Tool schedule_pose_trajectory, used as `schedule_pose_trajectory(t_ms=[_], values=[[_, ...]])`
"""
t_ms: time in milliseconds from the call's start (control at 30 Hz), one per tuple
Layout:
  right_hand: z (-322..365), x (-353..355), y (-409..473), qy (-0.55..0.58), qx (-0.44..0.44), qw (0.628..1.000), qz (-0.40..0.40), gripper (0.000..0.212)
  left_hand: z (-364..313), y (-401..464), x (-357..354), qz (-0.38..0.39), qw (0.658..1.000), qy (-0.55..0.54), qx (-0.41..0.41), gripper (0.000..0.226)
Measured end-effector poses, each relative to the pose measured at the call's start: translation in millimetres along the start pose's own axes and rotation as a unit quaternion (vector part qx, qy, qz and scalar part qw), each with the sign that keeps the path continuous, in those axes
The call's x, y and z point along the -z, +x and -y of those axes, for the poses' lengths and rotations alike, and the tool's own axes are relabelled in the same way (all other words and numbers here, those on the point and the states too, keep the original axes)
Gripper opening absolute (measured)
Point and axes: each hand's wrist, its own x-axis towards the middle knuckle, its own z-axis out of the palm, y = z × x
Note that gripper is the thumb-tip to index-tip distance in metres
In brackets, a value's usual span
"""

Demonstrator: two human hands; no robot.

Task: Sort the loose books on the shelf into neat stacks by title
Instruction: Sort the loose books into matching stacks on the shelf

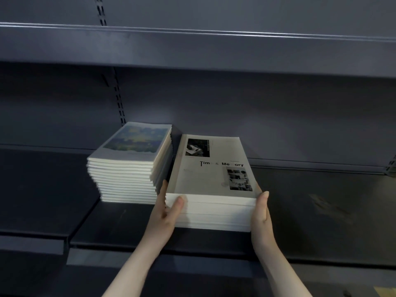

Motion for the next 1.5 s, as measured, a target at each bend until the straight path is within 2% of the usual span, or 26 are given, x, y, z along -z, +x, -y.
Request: schedule_pose_trajectory(t_ms=[100, 333, 500, 633, 733, 833, 933, 1033, 1200, 1333, 1433, 1500], values=[[2.8, -0.1, -2.2, 0.045, -0.059, 0.997, -0.013, 0.05, -6.7, -3.4, -5.2, -0.031, 0.998, -0.038, 0.03, 0.059], [3.6, -2.2, 1.5, 0.052, -0.077, 0.995, -0.03, 0.057, -12.3, -0.8, -10.9, -0.056, 0.997, -0.032, 0.04, 0.056], [4.3, -2.1, 1.2, 0.016, -0.047, 0.999, -0.016, 0.039, -13.7, -5.4, -10.6, -0.062, 0.996, -0.029, 0.055, 0.053], [7.7, 5.4, 1.9, 0.052, -0.054, 0.997, 0.01, 0.055, -20.1, -3.4, -5.1, -0.098, 0.988, -0.085, 0.085, 0.058], [16.4, 13.5, 13.1, 0.145, -0.103, 0.983, 0.034, 0.065, -20.1, -2.4, -1.5, -0.115, 0.991, -0.042, 0.062, 0.046], [23.8, 16.5, 26.8, 0.157, -0.114, 0.979, 0.058, 0.07, -24.5, 1.4, 0.2, -0.084, 0.987, -0.108, 0.082, 0.055], [28.3, 12.6, 30.9, 0.13, -0.124, 0.981, 0.078, 0.067, -32.7, 9.7, -4.6, -0.07, 0.974, -0.179, 0.121, 0.064], [30.2, 7.6, 32.3, 0.114, -0.128, 0.98, 0.099, 0.058, -30.0, 16.9, -7.4, -0.085, 0.975, -0.159, 0.129, 0.067], [23.4, 6.7, 38.3, 0.085, -0.118, 0.984, 0.1, 0.066, -23.5, 23.1, -3.9, -0.064, 0.979, -0.147, 0.125, 0.079], [21.8, 7.0, 39.4, 0.117, -0.118, 0.981, 0.104, 0.079, -26.6, 21.7, -4.5, -0.048, 0.984, -0.13, 0.11, 0.067], [21.4, 5.3, 38.1, 0.123, -0.117, 0.981, 0.09, 0.081, -30.8, 20.3, -4.8, -0.065, 0.974, -0.182, 0.117, 0.066], [20.1, 4.7, 36.4, 0.146, -0.117, 0.981, 0.046, 0.073, -34.1, 15.6, -4.3, -0.068, 0.968, -0.212, 0.114, 0.066]])
